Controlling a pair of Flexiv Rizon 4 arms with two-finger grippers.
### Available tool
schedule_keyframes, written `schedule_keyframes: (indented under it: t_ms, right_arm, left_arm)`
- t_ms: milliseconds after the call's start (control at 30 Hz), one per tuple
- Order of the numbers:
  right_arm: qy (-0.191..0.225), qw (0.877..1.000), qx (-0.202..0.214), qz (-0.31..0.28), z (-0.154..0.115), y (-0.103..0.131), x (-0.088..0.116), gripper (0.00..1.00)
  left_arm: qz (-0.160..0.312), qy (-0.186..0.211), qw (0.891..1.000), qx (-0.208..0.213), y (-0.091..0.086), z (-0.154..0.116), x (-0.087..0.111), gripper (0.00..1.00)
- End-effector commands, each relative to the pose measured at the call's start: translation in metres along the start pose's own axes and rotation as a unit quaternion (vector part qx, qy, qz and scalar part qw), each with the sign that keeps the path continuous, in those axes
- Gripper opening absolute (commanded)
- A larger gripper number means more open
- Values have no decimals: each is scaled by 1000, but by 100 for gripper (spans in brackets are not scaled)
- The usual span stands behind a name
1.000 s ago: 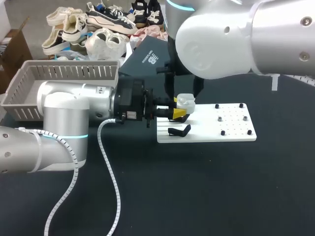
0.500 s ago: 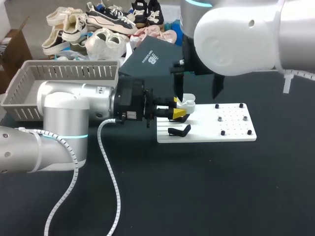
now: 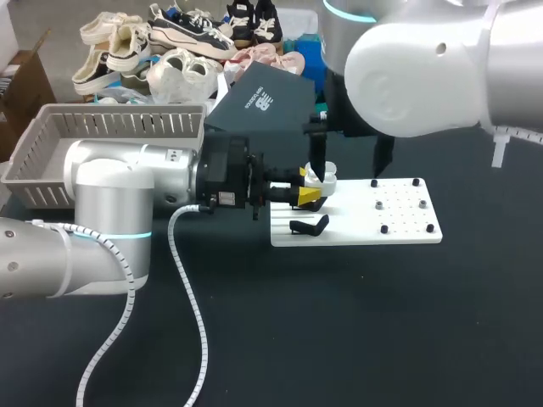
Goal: Pick up each earbud case from the left stands, insert the matching earbuds, close the lid, and place the case in the box.
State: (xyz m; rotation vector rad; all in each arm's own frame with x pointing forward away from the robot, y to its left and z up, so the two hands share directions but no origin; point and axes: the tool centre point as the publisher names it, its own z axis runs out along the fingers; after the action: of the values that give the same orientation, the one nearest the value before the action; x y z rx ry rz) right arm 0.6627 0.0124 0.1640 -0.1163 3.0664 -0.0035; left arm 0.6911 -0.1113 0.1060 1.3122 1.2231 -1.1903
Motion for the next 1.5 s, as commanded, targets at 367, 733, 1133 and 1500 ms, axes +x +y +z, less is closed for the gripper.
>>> schedule_keyframes:
  t_ms: [367, 733, 1133, 1500]
  right_arm:
    - [6, 1000, -2, -4, 9, 7, -9, 85]
    - [5, 1000, -7, -3, 5, 7, -9, 88]
    - [-14, 999, 2, 46, -2, -7, -44, 100]
    - [-17, 996, 10, 85, 7, -19, -80, 100]
  left_arm:
    - [0, 0, 1000, 0, 0, 0, 0, 0]
    - [0, 0, 1000, 0, 0, 0, 0, 0]
    - [0, 0, 1000, 0, 0, 0, 0, 0]
    - [0, 0, 1000, 0, 0, 0, 0, 0]
